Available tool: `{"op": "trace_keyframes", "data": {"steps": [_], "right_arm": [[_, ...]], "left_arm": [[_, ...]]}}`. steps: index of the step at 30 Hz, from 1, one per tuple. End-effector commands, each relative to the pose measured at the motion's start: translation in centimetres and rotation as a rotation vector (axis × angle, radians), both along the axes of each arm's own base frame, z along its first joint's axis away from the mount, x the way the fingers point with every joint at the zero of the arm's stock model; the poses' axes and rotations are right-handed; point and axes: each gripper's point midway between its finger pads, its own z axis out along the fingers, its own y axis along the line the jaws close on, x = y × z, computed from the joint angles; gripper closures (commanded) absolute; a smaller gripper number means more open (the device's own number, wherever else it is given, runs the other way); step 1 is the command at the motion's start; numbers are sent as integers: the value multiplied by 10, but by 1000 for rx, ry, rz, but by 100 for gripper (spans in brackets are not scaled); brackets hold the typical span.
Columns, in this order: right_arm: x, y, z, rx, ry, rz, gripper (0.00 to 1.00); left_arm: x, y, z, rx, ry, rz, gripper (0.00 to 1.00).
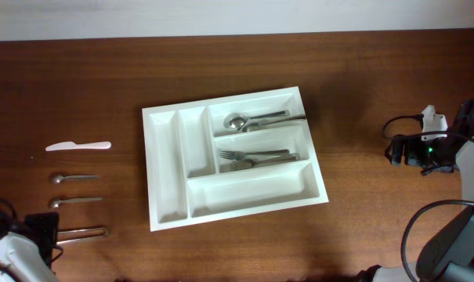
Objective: Pack container
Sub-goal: 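Lower the left gripper onto the tongs and close on them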
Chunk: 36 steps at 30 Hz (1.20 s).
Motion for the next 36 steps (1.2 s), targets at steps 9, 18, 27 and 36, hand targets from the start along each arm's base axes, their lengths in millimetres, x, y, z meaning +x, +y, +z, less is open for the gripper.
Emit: {"op": "trace_keyframes", "data": {"steps": [9, 18, 27, 36], "right_arm": [[0, 1, 0, 13, -9, 7, 1], [0, 1, 0, 13, -9, 7, 1], [0, 1, 0, 13, -9, 7, 1], [0, 1, 0, 13, -9, 7, 1]], "left_arm": [[7, -3, -49, -180, -7, -31, 1], [8, 5, -68, -197, 21, 6, 1], [16, 16, -68, -148, -10, 3, 1], [17, 22, -69, -128, -13, 5, 1]]}}
